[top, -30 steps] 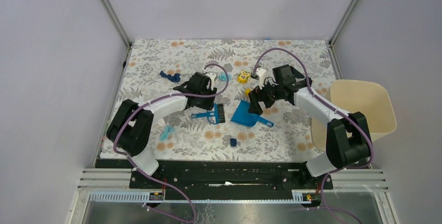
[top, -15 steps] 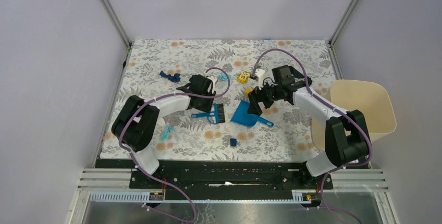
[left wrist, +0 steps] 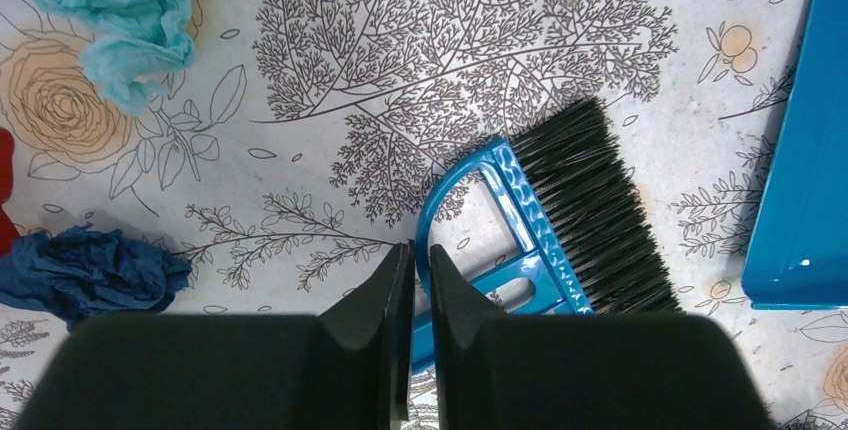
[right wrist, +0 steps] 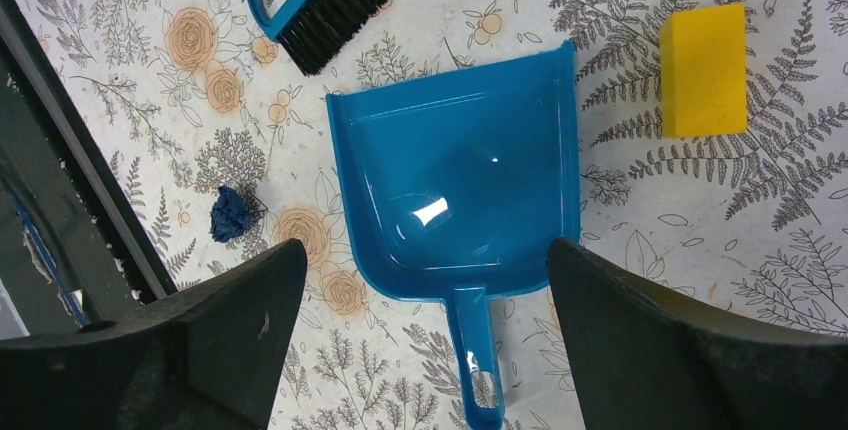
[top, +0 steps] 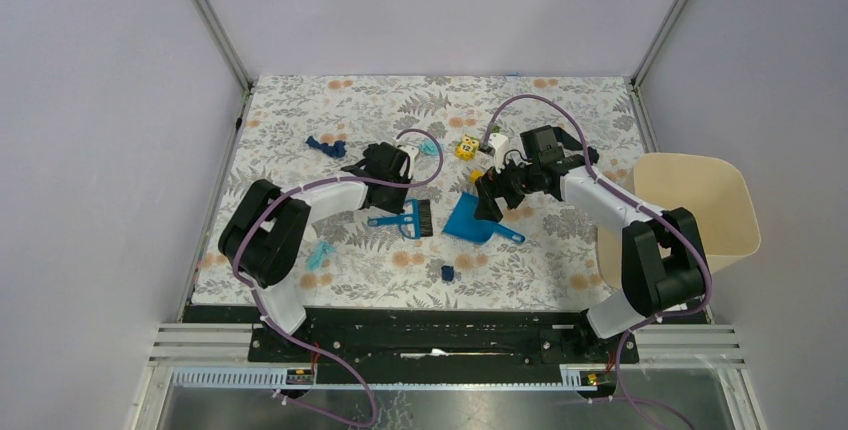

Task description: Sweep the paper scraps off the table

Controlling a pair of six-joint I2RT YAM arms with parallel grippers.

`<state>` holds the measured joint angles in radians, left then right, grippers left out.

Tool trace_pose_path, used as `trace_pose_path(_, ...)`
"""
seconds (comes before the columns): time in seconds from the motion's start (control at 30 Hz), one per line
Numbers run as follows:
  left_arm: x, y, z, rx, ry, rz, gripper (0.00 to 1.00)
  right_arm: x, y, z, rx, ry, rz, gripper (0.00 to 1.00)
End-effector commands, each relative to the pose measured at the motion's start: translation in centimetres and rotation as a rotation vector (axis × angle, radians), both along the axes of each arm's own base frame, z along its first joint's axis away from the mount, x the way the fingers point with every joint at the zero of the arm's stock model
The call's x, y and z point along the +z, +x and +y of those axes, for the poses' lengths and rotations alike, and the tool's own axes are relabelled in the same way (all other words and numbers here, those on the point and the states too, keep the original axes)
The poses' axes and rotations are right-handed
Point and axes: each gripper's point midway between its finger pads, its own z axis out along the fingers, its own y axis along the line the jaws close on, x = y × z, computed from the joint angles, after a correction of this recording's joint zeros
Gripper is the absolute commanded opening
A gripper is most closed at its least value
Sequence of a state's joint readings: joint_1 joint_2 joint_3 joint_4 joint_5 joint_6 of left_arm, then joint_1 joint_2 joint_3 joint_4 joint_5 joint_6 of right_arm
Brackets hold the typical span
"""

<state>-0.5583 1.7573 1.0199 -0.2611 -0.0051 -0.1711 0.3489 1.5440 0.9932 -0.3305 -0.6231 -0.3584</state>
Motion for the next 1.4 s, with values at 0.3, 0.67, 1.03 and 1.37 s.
trace_pose_path(0.3,2.8,1.0,-1.5,-0.035,-0.089,-0.098,0.0,0.4,-0.3,0.5,0.02,0.032,-0.004,0.96)
trace_pose_path(0.67,8.9,-1.7,-3.2,-0.135,-0.225,-0.223,0.0,0.3,-0.4,0.6,-0.001,0.039,0.015,0.97)
trace_pose_path(1.03,13.3,-7.6,-7.8,-0.443,-0.383,-0.356,0.0,7.3,-1.8,3.3,0.072,0.222,0.099,0.98)
trace_pose_path(1.37,15.4,-10.3,-9.6,-0.542,-0.477,-0.402,0.0,8.0,-5.4,4.3,0.064,0.27,0.302,0.96)
